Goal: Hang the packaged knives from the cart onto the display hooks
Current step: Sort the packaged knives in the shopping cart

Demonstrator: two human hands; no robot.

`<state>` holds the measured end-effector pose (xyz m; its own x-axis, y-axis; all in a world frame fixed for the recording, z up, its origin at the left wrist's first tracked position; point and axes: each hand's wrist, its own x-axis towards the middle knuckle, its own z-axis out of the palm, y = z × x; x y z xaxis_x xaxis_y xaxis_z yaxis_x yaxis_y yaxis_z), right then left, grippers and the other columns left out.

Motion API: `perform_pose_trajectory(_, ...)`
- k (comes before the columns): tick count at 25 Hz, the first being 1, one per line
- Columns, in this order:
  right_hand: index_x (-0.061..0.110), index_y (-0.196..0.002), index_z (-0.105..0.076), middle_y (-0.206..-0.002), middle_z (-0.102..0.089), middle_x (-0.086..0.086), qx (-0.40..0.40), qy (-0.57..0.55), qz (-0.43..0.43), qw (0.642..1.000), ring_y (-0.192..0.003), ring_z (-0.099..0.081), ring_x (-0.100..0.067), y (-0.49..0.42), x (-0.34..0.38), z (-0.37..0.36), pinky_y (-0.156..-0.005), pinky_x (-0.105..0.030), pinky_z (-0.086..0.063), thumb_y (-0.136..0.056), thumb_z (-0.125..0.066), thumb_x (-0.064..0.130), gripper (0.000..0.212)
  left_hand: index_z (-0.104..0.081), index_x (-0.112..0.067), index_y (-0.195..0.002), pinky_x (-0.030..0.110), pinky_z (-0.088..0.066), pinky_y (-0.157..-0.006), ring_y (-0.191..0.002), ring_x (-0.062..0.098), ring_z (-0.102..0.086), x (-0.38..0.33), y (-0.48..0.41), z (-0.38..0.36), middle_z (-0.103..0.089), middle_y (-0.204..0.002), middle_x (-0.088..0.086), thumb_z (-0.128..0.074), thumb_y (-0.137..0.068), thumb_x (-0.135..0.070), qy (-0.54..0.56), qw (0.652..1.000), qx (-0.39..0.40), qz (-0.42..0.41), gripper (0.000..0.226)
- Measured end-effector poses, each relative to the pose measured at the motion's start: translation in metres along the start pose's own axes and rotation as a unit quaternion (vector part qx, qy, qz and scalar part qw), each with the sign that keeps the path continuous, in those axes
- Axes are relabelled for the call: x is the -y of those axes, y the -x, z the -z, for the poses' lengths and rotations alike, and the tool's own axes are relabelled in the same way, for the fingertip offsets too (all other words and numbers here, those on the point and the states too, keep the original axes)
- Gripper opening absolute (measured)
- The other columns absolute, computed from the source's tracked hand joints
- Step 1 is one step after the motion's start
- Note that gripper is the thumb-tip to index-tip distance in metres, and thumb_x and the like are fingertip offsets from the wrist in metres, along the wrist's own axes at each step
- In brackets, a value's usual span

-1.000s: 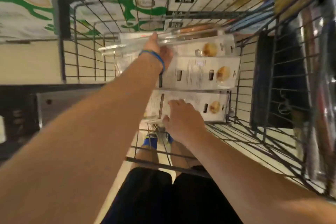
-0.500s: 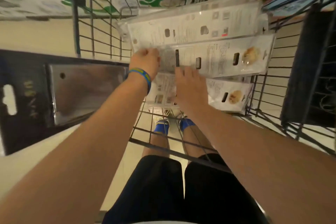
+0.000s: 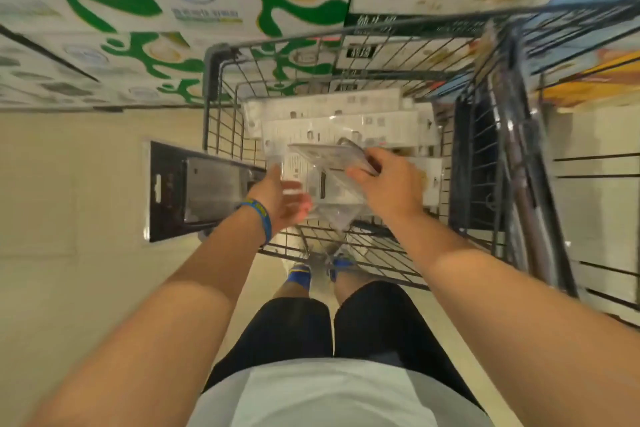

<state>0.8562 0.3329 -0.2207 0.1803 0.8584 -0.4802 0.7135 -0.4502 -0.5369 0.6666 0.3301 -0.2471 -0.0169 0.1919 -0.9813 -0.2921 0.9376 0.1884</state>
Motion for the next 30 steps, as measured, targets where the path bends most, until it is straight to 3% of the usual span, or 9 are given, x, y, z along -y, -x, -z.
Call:
perform_pose_trajectory(2,0.027,-0.116,-0.075,-0.094,-0.075,0.015,-0.035,-0.090,0.020,0.995,-0.088,-0.070,-0.004,0.018,0.026,0.030,-0.080,-0.032,-0.059,-0.087,-0.077,0.042,0.032,-0.062,0.000,-0.115,0.025,-0.053,-0.047,-0.061,0.023,-0.072,0.008,0.024,-0.001,-0.075,-0.096,0.018,-0.024,-0.097,-0.068,-0.041,0.996,0.059,0.044,0.080)
perform_pose_trajectory(6,0.035,-0.107,-0.076,-0.077,-0.069,0.031,-0.094,-0.262,0.063,0.958,-0.080,-0.066,0.014,0.067,0.080,0.089,-0.070,-0.011,-0.052,-0.083,-0.082,0.039,0.025,-0.065,-0.002,-0.119,0.029,-0.060,-0.063,-0.089,0.024,-0.075,0.004,0.077,-0.009,-0.072,-0.113,0.016,-0.015,-0.083,-0.086,-0.045,0.975,0.215,0.044,0.104)
perform_pose_trajectory(12,0.034,-0.132,-0.064,-0.142,-0.056,0.008,-0.047,-0.185,0.252,0.949,-0.135,-0.048,-0.008,0.143,0.121,0.118,-0.112,-0.025,-0.043,-0.080,-0.076,-0.010,0.069,-0.060,-0.009,-0.125,0.037,-0.045,-0.106,-0.111,0.022,-0.063,-0.062,0.165,-0.013,-0.067,-0.120,0.008,-0.052,-0.088,-0.054,0.102,0.934,0.277,-0.200,0.059)
perform_pose_trajectory(15,0.037,-0.149,-0.044,-0.163,-0.034,0.002,0.000,-0.164,0.282,0.945,-0.149,-0.031,-0.006,0.157,0.096,0.125,-0.120,-0.030,-0.035,-0.082,-0.076,-0.011,0.089,-0.073,-0.012,-0.086,0.016,-0.055,-0.062,-0.062,0.002,-0.069,-0.079,0.201,-0.006,-0.073,-0.066,-0.008,-0.047,-0.099,-0.023,0.083,0.932,0.177,-0.304,0.031)
perform_pose_trajectory(18,0.042,-0.149,-0.042,-0.152,-0.049,0.009,0.038,-0.349,0.150,0.924,-0.133,-0.054,-0.003,0.165,0.064,0.124,-0.102,-0.025,-0.052,-0.088,-0.072,-0.004,0.082,-0.067,-0.002,-0.081,0.032,-0.058,-0.069,-0.068,0.026,-0.067,-0.070,0.226,-0.010,-0.068,-0.077,0.009,-0.053,-0.083,-0.014,0.080,0.927,0.246,-0.271,0.019)
perform_pose_trajectory(22,0.023,-0.134,-0.065,-0.125,-0.073,-0.008,0.119,-0.629,-0.074,0.765,-0.112,-0.072,-0.027,0.163,0.031,0.144,-0.091,-0.042,-0.058,-0.096,-0.056,0.054,0.050,-0.063,-0.007,-0.076,0.036,-0.060,-0.072,-0.067,0.026,-0.065,-0.057,0.246,-0.025,-0.066,-0.071,0.007,-0.063,-0.080,-0.006,0.074,0.907,0.264,-0.319,0.003)
perform_pose_trajectory(25,0.029,-0.119,-0.071,-0.114,-0.077,-0.001,0.097,-0.575,-0.031,0.812,-0.106,-0.074,-0.017,0.163,0.028,0.167,-0.086,-0.037,-0.058,-0.083,-0.060,0.069,0.055,-0.068,0.002,-0.108,0.038,-0.061,-0.076,-0.082,0.027,-0.071,-0.040,0.267,-0.045,-0.074,-0.093,0.013,-0.066,-0.081,-0.012,0.075,0.892,0.280,-0.347,0.030)
perform_pose_trajectory(27,0.036,-0.109,-0.069,-0.103,-0.076,0.020,0.053,-0.470,0.051,0.879,-0.094,-0.071,0.005,0.164,0.033,0.179,-0.071,-0.018,-0.057,-0.078,-0.072,0.056,0.037,-0.062,0.000,-0.126,0.042,-0.059,-0.085,-0.096,0.030,-0.070,-0.032,0.276,-0.060,-0.071,-0.110,0.015,-0.071,-0.083,-0.021,0.103,0.884,0.264,-0.371,0.049)
perform_pose_trajectory(30,0.042,-0.102,-0.062,-0.088,-0.069,0.042,0.037,-0.401,0.142,0.904,-0.085,-0.064,0.022,0.163,0.033,0.191,-0.061,-0.001,-0.047,-0.089,-0.076,0.036,0.021,-0.065,-0.005,-0.125,0.038,-0.059,-0.080,-0.103,0.030,-0.070,-0.023,0.288,-0.076,-0.071,-0.117,0.015,-0.079,-0.076,-0.044,0.130,0.873,0.232,-0.410,0.064)
